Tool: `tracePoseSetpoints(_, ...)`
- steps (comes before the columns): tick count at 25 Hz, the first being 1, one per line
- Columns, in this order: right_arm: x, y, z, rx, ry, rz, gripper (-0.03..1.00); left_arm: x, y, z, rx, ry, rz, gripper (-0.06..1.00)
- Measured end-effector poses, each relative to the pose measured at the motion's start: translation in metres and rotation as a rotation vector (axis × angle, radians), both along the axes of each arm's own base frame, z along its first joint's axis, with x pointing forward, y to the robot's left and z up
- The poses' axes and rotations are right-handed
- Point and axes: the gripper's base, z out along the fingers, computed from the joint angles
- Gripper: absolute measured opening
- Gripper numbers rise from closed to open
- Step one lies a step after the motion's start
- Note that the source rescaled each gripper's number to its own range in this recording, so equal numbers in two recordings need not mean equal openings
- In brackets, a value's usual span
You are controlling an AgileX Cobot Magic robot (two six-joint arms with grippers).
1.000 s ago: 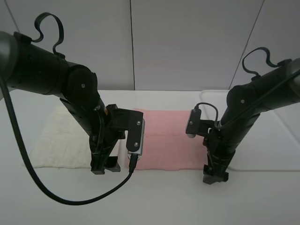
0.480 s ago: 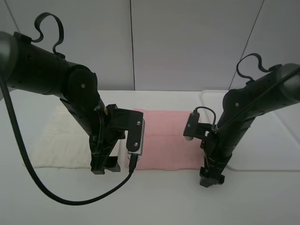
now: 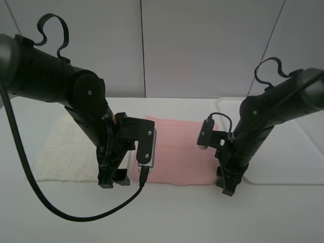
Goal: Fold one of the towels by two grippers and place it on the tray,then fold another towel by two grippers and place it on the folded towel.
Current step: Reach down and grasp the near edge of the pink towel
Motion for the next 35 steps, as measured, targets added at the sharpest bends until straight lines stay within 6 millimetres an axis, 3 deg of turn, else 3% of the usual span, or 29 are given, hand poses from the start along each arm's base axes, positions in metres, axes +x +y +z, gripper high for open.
tracePoseSetpoints(1,0.0,0.0,0.0,0.0,0.0,0.0,0.23,0.0,0.0,0.0,0.0,0.0,0.0,0.99)
tracePoseSetpoints(3,0.0,0.0,0.0,0.001,-0.004,0.001,0.1,0.0,0.0,0.0,0.0,0.0,0.0,0.99)
tracePoseSetpoints(6,0.001,0.0,0.0,0.002,-0.004,0.001,0.02,0.0,0.0,0.0,0.0,0.0,0.0,0.99)
tracePoseSetpoints(14,0.001,0.0,0.0,0.001,-0.005,0.003,0.0,-0.002,0.001,-0.003,0.021,0.021,-0.025,0.99)
tracePoseSetpoints(23,0.001,0.0,0.0,0.001,-0.005,0.003,0.0,-0.011,-0.018,-0.031,0.066,0.003,-0.156,0.99)
tracePoseSetpoints(35,0.001,0.0,0.0,0.001,-0.005,0.002,0.0,-0.002,-0.022,-0.046,0.078,-0.065,-0.196,0.99)
